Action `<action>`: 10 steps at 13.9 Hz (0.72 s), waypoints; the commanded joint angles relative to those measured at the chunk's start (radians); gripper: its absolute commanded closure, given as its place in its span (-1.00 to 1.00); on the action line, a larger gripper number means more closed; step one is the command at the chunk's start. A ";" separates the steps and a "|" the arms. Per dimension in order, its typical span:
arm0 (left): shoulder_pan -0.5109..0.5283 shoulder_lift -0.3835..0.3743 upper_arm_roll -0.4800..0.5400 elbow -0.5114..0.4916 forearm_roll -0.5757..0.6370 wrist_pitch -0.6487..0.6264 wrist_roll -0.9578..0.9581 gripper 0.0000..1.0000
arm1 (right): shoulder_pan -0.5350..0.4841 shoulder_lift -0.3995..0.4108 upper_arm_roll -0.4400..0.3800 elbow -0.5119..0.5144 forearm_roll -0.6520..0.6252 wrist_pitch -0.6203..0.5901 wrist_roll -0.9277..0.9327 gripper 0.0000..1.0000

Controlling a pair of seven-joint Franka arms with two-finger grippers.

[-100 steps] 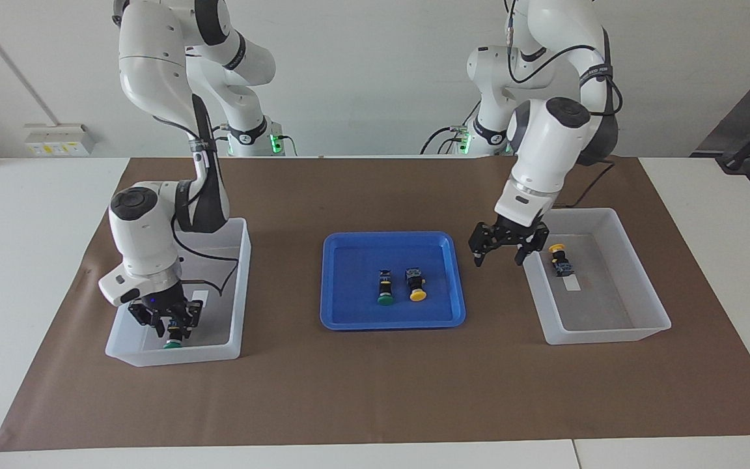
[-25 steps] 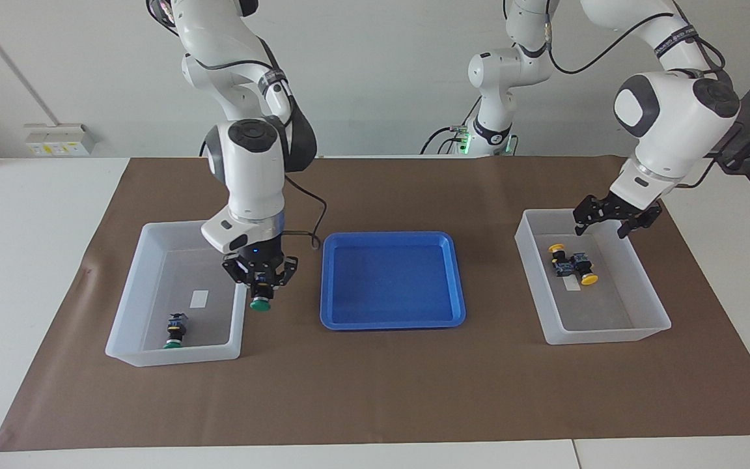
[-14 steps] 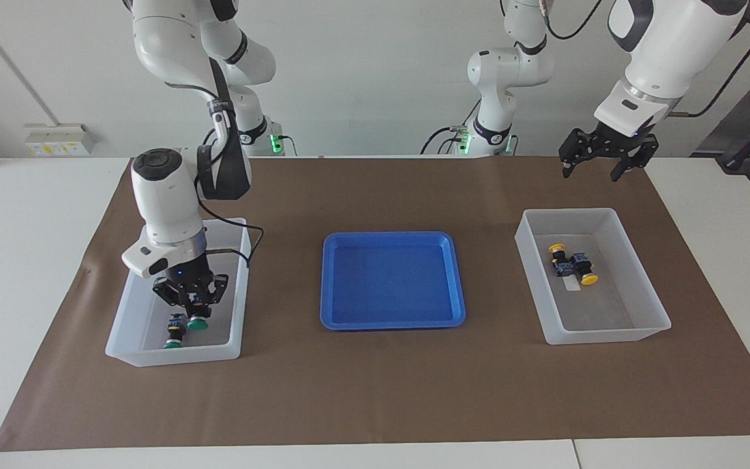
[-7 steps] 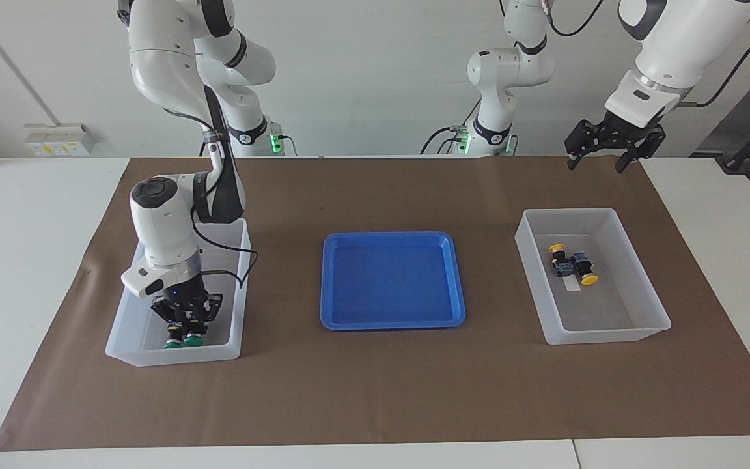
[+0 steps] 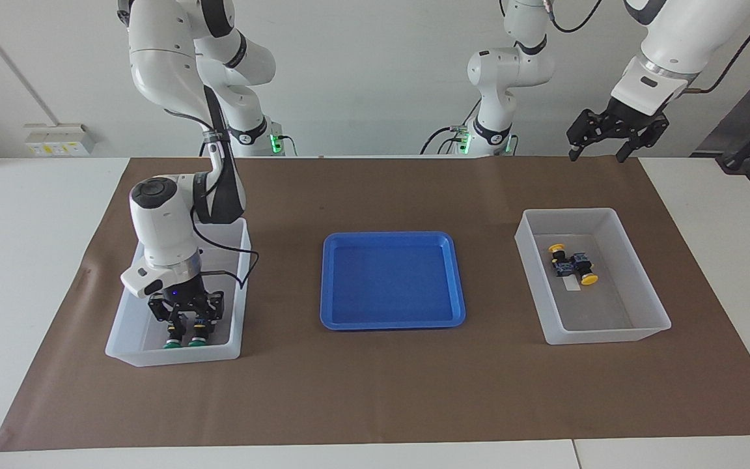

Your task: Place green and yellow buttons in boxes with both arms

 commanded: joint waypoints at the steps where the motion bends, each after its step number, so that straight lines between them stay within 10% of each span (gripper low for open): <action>1: 0.000 -0.014 0.000 -0.017 -0.016 -0.020 -0.014 -1.00 | -0.014 -0.009 0.016 0.016 0.016 -0.004 0.012 -1.00; 10: -0.006 -0.015 0.000 -0.018 -0.016 -0.018 -0.018 -1.00 | 0.004 -0.314 0.033 0.018 0.112 -0.473 0.078 -1.00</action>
